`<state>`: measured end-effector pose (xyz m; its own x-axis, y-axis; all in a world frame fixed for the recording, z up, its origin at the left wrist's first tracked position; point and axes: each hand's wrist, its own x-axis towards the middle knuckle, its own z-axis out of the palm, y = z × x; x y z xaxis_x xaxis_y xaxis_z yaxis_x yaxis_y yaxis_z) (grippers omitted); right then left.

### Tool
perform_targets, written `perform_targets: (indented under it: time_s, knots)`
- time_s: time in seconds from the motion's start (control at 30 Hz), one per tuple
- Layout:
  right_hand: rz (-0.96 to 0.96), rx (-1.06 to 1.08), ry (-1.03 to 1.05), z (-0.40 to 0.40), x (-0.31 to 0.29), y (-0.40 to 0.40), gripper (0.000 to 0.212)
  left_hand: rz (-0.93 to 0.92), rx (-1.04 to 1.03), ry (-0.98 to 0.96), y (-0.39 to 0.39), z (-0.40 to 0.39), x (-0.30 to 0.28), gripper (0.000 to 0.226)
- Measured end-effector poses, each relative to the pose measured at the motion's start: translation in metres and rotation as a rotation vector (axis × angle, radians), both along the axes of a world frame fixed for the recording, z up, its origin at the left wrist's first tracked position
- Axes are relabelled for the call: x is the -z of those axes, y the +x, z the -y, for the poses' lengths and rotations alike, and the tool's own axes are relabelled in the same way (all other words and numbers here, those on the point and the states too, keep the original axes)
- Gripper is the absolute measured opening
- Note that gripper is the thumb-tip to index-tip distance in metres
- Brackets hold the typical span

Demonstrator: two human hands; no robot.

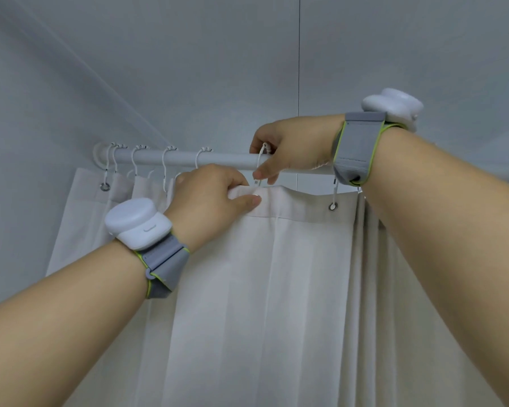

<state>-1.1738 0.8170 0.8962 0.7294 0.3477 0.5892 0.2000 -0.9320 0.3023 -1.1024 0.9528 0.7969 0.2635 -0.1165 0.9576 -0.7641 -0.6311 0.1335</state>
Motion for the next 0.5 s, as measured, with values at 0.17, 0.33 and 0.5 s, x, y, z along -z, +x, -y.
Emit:
perform_targets:
  time_s: [0.17,0.33,0.5]
  knots:
    - [-0.038,-0.07,0.114,0.0,0.002,-0.003,0.031,0.024,0.0,-0.047,0.001,0.002,0.004,0.024]
    - [-0.013,-0.108,0.207,-0.002,0.006,0.0,0.034,0.136,-0.13,-0.057,0.003,0.003,0.008,0.022]
    - [0.041,-0.05,0.142,-0.008,0.013,0.0,0.03,0.156,-0.171,-0.063,0.01,-0.006,0.008,0.035]
